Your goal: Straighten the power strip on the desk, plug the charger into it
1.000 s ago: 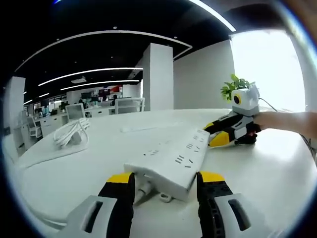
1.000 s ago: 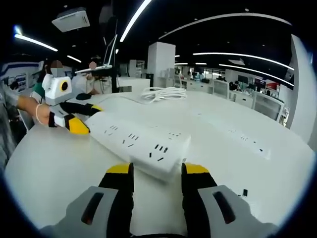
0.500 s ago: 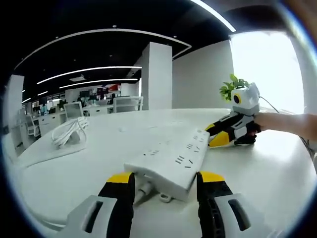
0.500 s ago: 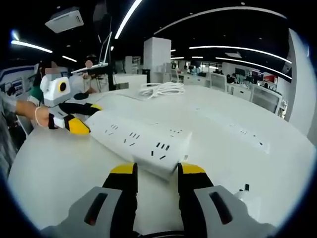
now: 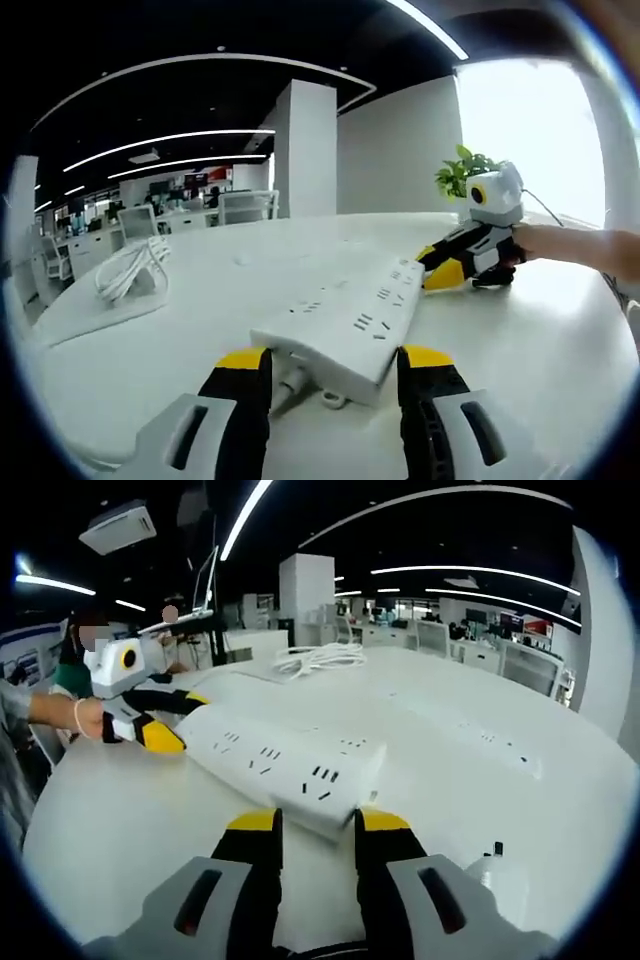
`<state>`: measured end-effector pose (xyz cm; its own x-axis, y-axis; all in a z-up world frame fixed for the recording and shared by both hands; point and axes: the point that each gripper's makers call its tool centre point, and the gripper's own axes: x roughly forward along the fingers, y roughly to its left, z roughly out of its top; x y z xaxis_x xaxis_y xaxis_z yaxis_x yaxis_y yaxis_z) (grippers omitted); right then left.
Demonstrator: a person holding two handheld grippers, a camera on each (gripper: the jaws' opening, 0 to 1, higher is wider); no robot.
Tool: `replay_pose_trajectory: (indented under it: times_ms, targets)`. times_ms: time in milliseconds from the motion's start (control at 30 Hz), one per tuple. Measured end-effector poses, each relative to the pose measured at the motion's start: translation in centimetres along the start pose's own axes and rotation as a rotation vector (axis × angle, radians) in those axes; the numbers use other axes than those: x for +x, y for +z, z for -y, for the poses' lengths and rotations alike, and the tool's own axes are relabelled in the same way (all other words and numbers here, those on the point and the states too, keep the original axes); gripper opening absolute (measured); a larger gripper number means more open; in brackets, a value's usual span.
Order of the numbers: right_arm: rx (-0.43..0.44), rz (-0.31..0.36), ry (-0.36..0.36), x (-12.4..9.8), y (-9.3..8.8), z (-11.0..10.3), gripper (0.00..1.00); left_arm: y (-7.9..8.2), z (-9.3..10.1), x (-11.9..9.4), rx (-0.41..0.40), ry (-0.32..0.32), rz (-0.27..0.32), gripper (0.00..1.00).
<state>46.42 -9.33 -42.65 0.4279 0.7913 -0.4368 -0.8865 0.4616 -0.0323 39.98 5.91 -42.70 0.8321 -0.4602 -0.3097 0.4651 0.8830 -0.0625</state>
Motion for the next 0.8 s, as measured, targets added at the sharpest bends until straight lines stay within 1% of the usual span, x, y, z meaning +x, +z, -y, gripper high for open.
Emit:
replay_pose_trajectory:
  times_ms: [300, 533, 800]
  targets:
    - [0.012, -0.033, -0.028, 0.1, 0.1, -0.3, 0.24, 0.1, -0.9, 0.3, 0.046, -0.05, -0.033, 0.51]
    - [0.026, -0.057, -0.051, -0.1, 0.0, -0.6, 0.23, 0.1, -1.4, 0.4, 0.063, -0.097, -0.043, 0.51]
    - [0.055, -0.067, -0.089, -0.3, 0.0, -0.9, 0.23, 0.2, -1.8, 0.5, 0.098, -0.152, -0.076, 0.5]
